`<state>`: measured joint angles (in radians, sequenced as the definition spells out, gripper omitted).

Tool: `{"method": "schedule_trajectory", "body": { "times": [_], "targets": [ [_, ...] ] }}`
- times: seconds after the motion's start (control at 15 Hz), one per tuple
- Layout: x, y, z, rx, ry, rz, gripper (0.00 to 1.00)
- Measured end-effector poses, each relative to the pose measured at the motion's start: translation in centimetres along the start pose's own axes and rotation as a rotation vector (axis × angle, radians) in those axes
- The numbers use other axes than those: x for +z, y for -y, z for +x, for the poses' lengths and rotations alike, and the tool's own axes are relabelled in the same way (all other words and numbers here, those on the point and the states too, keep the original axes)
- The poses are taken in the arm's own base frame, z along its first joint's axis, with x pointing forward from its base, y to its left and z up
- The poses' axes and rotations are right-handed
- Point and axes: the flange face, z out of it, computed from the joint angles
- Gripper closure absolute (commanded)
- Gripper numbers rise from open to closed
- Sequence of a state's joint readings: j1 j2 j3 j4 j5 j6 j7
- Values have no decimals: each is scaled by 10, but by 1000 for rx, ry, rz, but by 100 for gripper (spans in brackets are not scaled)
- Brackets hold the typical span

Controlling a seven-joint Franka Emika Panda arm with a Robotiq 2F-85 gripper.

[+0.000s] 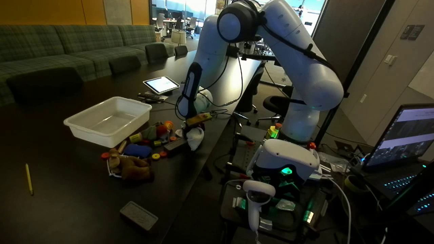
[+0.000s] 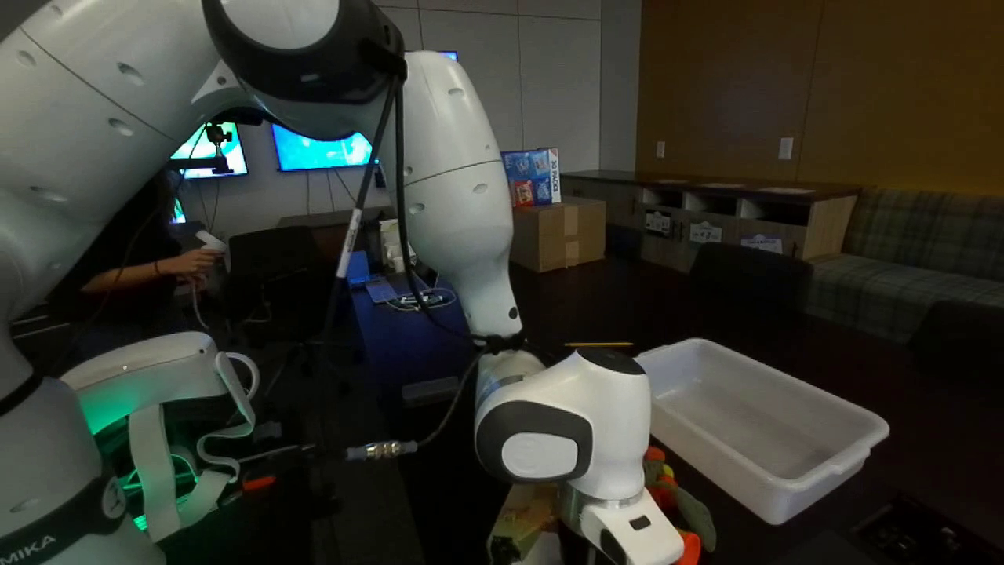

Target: Pick up the cloth and sweep away the items on the table, then put the cloth in the bowl

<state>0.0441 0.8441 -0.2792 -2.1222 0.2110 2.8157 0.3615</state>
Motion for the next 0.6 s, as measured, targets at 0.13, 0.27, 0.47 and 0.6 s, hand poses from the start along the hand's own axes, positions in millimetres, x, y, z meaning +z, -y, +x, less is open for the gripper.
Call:
{"method": "schedule_trajectory", "body": {
  "times": [0.13, 0.27, 0.47, 0.6],
  "targets": [
    [-4, 23, -21, 5, 1, -8, 94],
    [-8, 51, -38, -1, -8, -6, 94],
    [-16, 100, -65, -65, -21, 28, 94],
    [-22, 135, -88, -130, -30, 69, 94]
  ]
}}
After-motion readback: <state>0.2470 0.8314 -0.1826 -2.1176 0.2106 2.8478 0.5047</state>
